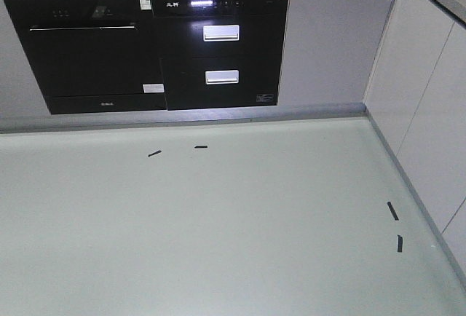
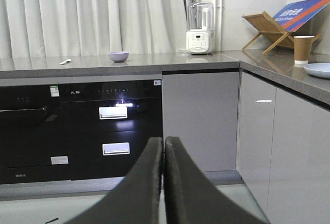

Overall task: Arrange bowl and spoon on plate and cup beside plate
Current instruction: 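Drive the base toward the counter with both grippers held closed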

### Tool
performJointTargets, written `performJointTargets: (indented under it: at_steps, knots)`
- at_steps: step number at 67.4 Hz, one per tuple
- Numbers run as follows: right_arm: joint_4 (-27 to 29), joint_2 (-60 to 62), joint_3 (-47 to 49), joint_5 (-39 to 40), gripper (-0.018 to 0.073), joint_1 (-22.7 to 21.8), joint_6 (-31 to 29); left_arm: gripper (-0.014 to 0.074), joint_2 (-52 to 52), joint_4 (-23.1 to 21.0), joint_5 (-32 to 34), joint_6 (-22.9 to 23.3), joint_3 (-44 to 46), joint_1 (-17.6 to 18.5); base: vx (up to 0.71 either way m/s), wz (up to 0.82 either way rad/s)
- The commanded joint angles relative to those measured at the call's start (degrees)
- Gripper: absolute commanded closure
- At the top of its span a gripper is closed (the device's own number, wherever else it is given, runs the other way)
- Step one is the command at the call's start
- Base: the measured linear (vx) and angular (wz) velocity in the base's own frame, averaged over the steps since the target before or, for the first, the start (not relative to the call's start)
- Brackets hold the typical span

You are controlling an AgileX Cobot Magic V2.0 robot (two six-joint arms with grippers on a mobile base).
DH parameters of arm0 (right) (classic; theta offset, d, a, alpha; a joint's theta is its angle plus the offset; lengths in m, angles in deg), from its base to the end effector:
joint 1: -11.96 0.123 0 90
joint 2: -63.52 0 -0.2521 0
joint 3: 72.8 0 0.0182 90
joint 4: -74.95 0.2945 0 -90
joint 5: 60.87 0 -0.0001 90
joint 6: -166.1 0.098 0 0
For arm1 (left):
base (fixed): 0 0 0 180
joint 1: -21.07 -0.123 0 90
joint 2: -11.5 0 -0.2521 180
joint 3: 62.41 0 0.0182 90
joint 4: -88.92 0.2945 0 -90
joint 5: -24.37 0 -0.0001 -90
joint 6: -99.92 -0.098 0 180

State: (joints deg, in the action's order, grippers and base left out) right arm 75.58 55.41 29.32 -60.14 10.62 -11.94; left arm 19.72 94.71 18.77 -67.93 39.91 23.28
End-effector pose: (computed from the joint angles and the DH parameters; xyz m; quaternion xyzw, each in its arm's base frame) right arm 0.1406 -0.0033 0.2053 0.0233 0.6769 0.0080 0.7357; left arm 0.1408 -0.0045 0.1956 -0.0295 0.7155 -0.0488 0.6963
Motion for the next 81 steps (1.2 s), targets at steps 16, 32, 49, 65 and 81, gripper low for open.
performJointTargets:
  at_steps: [16,32,49,65,81]
  knots:
    - [-0.3,0.5,-0.4,4.4,0.0564,0.1,-0.3,0.0602,-0.8,-0.5,4.6,0.0,-1.2,0.0,0.00,0.00]
    - [-0.3,0.5,-0.4,4.4,0.0564,0.1,-0.3,0.0602,-0.8,-0.5,4.6,0.0,-1.2,0.0,0.00,0.00]
    - [-0.3,0.5,-0.4,4.4,0.0564,0.1,-0.3,0.0602,-0.8,-0.5,4.6,0.0,-1.2,0.0,0.00,0.00]
    - [-0.3,0.5,-0.4,4.4,0.0564,0.1,-0.3,0.0602,-0.8,-0.5,4.6,0.0,-1.2,0.0,0.00,0.00]
    - [-0.3,0.5,-0.4,4.4,0.0564,0.1,-0.3,0.0602,-0.8,-0.5,4.6,0.0,-1.2,0.0,0.00,0.00]
